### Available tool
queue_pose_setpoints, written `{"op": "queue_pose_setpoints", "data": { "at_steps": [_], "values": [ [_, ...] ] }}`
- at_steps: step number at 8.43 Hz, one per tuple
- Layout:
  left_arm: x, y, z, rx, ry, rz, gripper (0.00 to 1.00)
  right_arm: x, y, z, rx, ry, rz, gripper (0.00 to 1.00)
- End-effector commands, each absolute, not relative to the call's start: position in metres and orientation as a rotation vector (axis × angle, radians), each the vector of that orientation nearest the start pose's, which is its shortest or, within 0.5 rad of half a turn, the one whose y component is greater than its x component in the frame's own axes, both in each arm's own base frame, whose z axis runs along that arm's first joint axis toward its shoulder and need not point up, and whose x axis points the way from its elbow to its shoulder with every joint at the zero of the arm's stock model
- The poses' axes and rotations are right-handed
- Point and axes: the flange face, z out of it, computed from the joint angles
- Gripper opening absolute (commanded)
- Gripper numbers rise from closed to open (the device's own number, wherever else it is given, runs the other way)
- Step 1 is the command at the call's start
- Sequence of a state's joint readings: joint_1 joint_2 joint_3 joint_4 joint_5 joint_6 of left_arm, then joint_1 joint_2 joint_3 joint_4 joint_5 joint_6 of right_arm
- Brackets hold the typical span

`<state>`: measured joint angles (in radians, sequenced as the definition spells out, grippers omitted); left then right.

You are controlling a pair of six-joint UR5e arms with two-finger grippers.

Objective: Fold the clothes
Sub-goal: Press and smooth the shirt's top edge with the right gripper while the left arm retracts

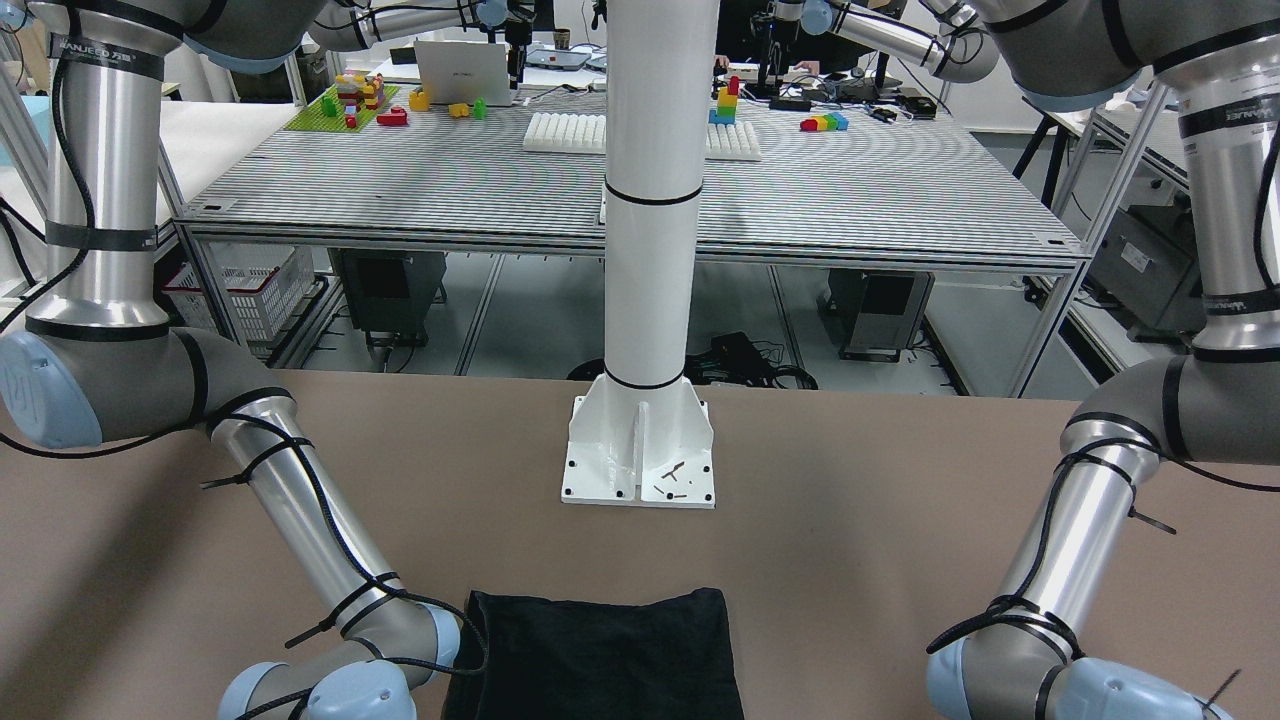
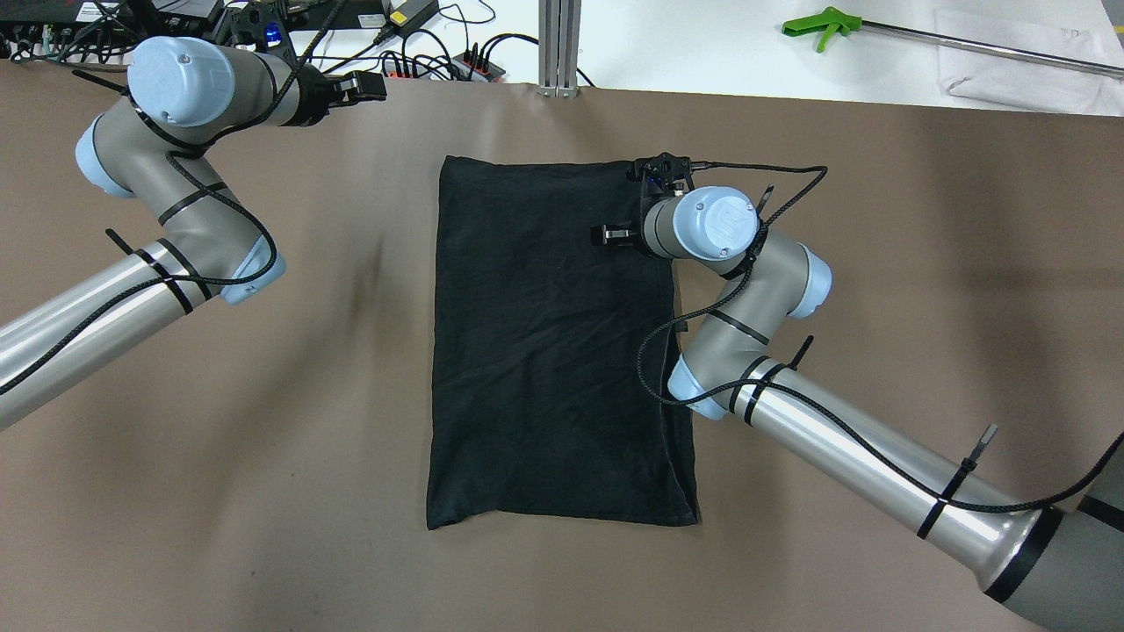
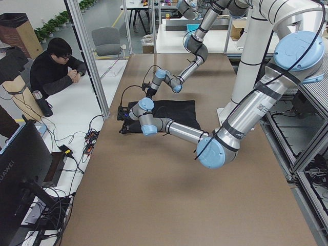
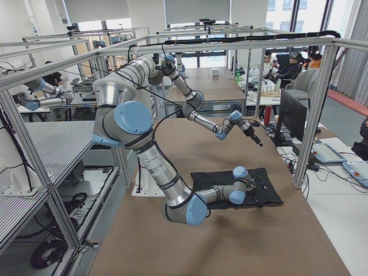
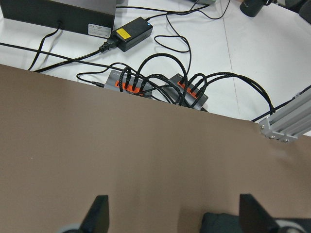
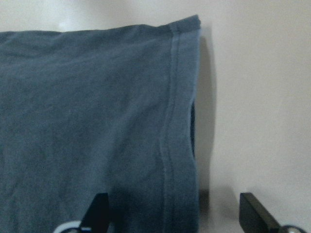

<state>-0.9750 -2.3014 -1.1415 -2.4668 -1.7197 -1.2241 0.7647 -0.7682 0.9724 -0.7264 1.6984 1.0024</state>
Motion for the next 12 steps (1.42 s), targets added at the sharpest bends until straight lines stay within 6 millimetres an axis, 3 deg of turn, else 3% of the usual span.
{"op": "queue_pose_setpoints", "data": {
  "at_steps": [1, 2, 3, 4, 5, 6, 7, 9, 12],
  "values": [
    [0.343, -0.718, 0.307, 0.636, 1.032, -0.462, 0.94, -0.475, -0.673, 0.331, 0.481, -0.963, 0.164, 0.94],
    [0.343, -0.718, 0.306, 0.638, 1.034, -0.462, 0.94, -0.451, -0.675, 0.308, 0.432, -0.993, 0.153, 0.94],
    [0.343, -0.718, 0.306, 0.638, 1.034, -0.462, 0.94, -0.44, -0.668, 0.275, 0.426, -1.003, 0.153, 0.94],
    [0.342, -0.718, 0.302, 0.641, 1.039, -0.463, 0.94, -0.434, -0.66, 0.261, 0.418, -1.033, 0.188, 0.94],
    [0.342, -0.719, 0.3, 0.642, 1.039, -0.463, 0.94, -0.43, -0.638, 0.255, 0.388, -1.086, 0.244, 0.94],
    [0.342, -0.718, 0.297, 0.644, 1.043, -0.462, 0.94, -0.438, -0.605, 0.253, 0.334, -1.137, 0.288, 0.94],
    [0.342, -0.719, 0.292, 0.647, 1.046, -0.461, 0.94, -0.46, -0.564, 0.256, 0.271, -1.171, 0.293, 0.94],
    [0.343, -0.72, 0.284, 0.652, 1.052, -0.46, 0.94, -0.495, -0.504, 0.269, 0.15, -1.2, 0.319, 0.94],
    [0.343, -0.721, 0.281, 0.657, 1.053, -0.461, 0.94, -0.51, -0.457, 0.313, 0.087, -1.157, 0.307, 0.94]
  ]
}}
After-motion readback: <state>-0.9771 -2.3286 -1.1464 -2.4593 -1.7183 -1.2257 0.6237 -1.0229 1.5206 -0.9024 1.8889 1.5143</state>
